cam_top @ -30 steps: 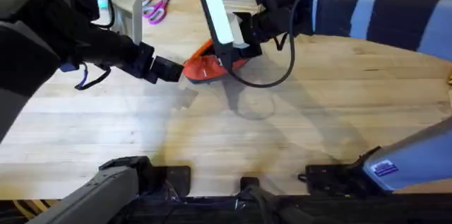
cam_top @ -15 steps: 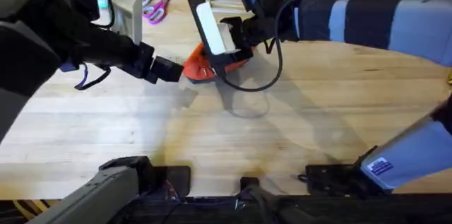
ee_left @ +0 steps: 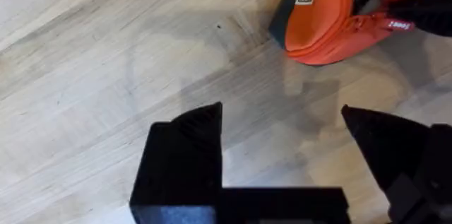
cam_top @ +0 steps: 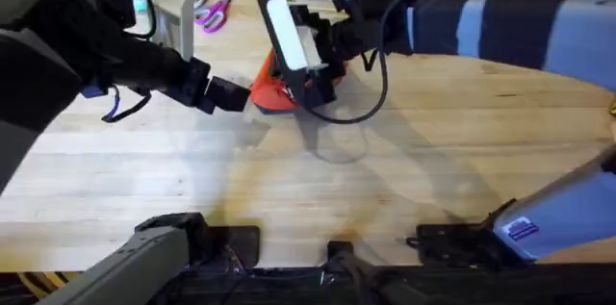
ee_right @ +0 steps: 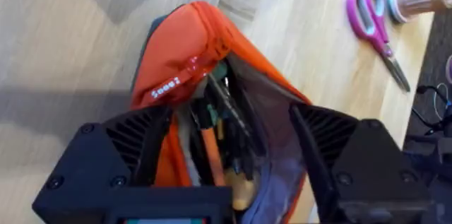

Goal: Unzip the bag, pick up the pens from the table one at a time and place them inside, then zip the bag closed.

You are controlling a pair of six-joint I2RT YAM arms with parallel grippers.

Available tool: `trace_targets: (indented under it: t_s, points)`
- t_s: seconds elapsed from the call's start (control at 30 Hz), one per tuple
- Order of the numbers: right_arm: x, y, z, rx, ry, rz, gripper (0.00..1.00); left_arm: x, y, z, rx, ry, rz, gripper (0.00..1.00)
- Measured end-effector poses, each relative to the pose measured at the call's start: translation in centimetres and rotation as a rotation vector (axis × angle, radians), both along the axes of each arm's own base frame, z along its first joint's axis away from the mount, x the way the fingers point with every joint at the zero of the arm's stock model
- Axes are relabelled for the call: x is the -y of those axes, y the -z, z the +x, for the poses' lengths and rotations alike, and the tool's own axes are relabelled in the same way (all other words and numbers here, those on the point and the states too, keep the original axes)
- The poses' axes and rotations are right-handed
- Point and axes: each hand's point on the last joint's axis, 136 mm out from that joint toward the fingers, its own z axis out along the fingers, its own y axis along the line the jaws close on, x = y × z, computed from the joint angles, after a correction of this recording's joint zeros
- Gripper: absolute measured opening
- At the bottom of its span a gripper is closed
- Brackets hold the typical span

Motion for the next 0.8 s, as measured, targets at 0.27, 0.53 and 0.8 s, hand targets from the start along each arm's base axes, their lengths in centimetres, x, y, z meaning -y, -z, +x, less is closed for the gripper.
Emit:
trace_targets:
  t_s: [0.27, 0.53, 0.8]
  points:
    - [0.3, -6.6, -0.2, -0.069, 0.177, 0.151, 0.998, 0.0, 0.3, -0.5, 0.007, 0.115, 0.052, 0.993]
    - [1.1, -9.1, -1.6, -0.49, 0.562, 0.304, 0.998, -0.8, 3.1, -0.9, -0.054, 0.293, 0.026, 0.993]
    - [2.1, -6.4, -3.8, -0.951, 0.962, 0.28, 0.998, 0.7, 4.8, -0.6, -0.036, 0.466, -0.085, 0.993]
